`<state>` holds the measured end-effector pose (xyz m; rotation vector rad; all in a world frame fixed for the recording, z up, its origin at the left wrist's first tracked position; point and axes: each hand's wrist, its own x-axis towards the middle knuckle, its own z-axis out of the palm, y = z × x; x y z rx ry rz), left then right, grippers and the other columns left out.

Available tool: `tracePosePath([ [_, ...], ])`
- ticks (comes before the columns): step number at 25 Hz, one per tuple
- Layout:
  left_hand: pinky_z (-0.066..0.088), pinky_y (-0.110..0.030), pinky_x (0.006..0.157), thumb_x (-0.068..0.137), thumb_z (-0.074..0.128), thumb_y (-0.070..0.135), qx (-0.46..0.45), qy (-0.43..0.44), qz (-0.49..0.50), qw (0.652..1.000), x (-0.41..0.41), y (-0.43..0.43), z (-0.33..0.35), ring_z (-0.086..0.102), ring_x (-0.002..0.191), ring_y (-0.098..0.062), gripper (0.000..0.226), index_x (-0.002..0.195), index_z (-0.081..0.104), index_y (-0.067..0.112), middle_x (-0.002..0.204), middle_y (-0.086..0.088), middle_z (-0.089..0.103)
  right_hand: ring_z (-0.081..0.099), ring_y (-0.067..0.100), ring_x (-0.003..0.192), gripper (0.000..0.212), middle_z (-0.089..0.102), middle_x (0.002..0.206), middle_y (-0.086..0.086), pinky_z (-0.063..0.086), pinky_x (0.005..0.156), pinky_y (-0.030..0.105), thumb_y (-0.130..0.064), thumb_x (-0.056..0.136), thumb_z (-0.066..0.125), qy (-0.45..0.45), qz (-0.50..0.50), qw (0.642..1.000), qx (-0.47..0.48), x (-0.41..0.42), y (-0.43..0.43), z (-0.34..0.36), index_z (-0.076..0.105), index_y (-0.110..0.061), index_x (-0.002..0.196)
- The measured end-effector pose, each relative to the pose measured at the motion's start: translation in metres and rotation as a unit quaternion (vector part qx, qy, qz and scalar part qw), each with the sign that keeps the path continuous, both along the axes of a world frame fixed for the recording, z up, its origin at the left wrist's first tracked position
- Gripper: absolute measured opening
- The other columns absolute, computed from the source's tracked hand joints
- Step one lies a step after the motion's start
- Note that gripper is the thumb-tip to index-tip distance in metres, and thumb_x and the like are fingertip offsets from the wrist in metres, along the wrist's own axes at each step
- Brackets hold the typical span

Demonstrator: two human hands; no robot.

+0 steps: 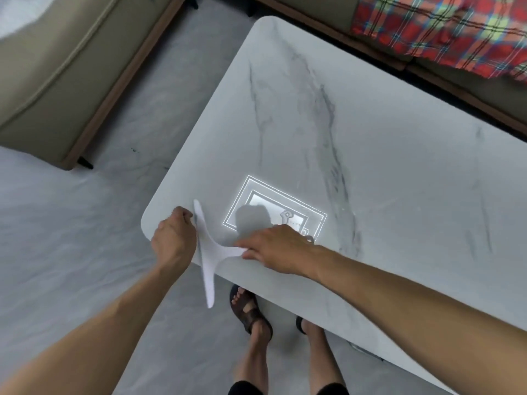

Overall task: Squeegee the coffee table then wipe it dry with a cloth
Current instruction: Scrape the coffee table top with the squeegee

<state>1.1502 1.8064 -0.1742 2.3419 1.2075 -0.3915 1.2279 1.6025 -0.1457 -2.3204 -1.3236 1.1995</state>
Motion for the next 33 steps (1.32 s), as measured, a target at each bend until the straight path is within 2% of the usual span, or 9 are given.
tracePosePath([
  [3,0.042,-0.044,0.094,0.087,0.043,0.003,-0.02,-0.001,-0.02,1.0,-0.013,0.008,-0.01,0.049,0.119,-0.035,0.045,0.131,0.047,0.011,0.128,-0.015,0.056,0.061,0.03,0.104,0.032,0.067,0.115,0.004,0.043,0.077,0.036,-0.046,0.098,0.04,-0.033,-0.015,0.999,-0.004,0.001,0.025,-0.022,0.051,-0.043,0.128],
  [5,0.041,-0.044,0.102,0.084,0.046,0.0,-0.056,-0.019,-0.043,0.997,-0.012,0.0,-0.012,0.045,0.125,-0.034,0.053,0.136,0.041,0.007,0.135,-0.016,0.05,0.06,0.03,0.106,0.033,0.066,0.117,0.004,0.041,0.077,0.036,-0.049,0.097,0.037,-0.08,-0.061,0.995,-0.002,0.024,0.016,-0.029,0.048,-0.048,0.129],
  [10,0.025,-0.044,0.117,0.085,0.048,0.001,-0.107,0.013,-0.203,0.973,0.01,-0.049,-0.015,0.026,0.141,-0.034,0.062,0.144,0.029,0.002,0.152,-0.014,0.029,0.063,0.032,0.091,0.035,0.071,0.1,0.0,0.049,0.072,0.038,-0.045,0.091,0.032,-0.129,-0.268,0.954,-0.039,0.071,-0.09,-0.017,0.052,-0.047,0.12],
  [16,0.028,-0.046,0.113,0.087,0.045,0.003,-0.104,0.112,-0.279,0.948,0.034,-0.093,-0.015,0.022,0.137,-0.047,0.058,0.141,0.028,-0.003,0.151,-0.028,0.022,0.061,0.034,0.084,0.032,0.072,0.097,0.003,0.048,0.068,0.038,-0.042,0.099,0.035,-0.17,-0.363,0.905,-0.142,0.044,-0.248,0.001,0.056,-0.041,0.124],
  [19,0.035,-0.043,0.108,0.087,0.048,0.004,-0.099,0.081,-0.277,0.952,0.033,-0.089,-0.013,0.036,0.13,-0.04,0.05,0.135,0.038,-0.002,0.141,-0.024,0.039,0.057,0.027,0.071,0.034,0.065,0.076,-0.003,0.041,0.062,0.033,-0.046,0.097,0.032,-0.165,-0.419,0.872,-0.193,0.027,-0.294,0.023,0.058,-0.04,0.119],
  [22,0.047,-0.039,0.087,0.086,0.049,0.006,-0.122,0.026,-0.194,0.973,0.026,-0.077,-0.01,0.055,0.105,-0.033,0.037,0.124,0.047,0.006,0.119,-0.015,0.058,0.059,0.023,0.07,0.036,0.065,0.075,-0.008,0.042,0.06,0.033,-0.049,0.096,0.031,-0.147,-0.452,0.866,-0.157,0.028,-0.282,0.038,0.057,-0.042,0.121],
  [25,0.046,-0.034,0.073,0.088,0.049,0.008,-0.121,0.004,-0.11,0.987,0.009,-0.06,-0.011,0.057,0.089,-0.029,0.033,0.121,0.048,0.012,0.114,-0.012,0.063,0.063,0.029,0.086,0.032,0.072,0.097,-0.003,0.048,0.07,0.035,-0.048,0.095,0.037,-0.143,-0.405,0.9,-0.072,0.032,-0.213,0.032,0.052,-0.047,0.123],
  [29,0.042,-0.035,0.074,0.082,0.042,-0.003,-0.097,-0.012,-0.025,0.995,-0.02,-0.037,-0.015,0.048,0.088,-0.025,0.042,0.122,0.045,0.01,0.113,-0.014,0.058,0.063,0.025,0.106,0.039,0.068,0.119,-0.004,0.046,0.081,0.035,-0.057,0.093,0.036,-0.079,-0.233,0.969,0.006,-0.006,-0.088,0.006,0.046,-0.05,0.13],
  [33,0.043,-0.039,0.07,0.078,0.041,-0.006,-0.113,-0.001,-0.04,0.993,-0.047,-0.031,-0.017,0.052,0.086,-0.032,0.033,0.106,0.038,0.012,0.101,-0.011,0.053,0.065,0.029,0.084,0.026,0.069,0.092,0.001,0.038,0.061,0.034,-0.049,0.097,0.038,-0.065,-0.096,0.993,0.006,-0.058,-0.023,-0.017,0.057,-0.033,0.106],
])
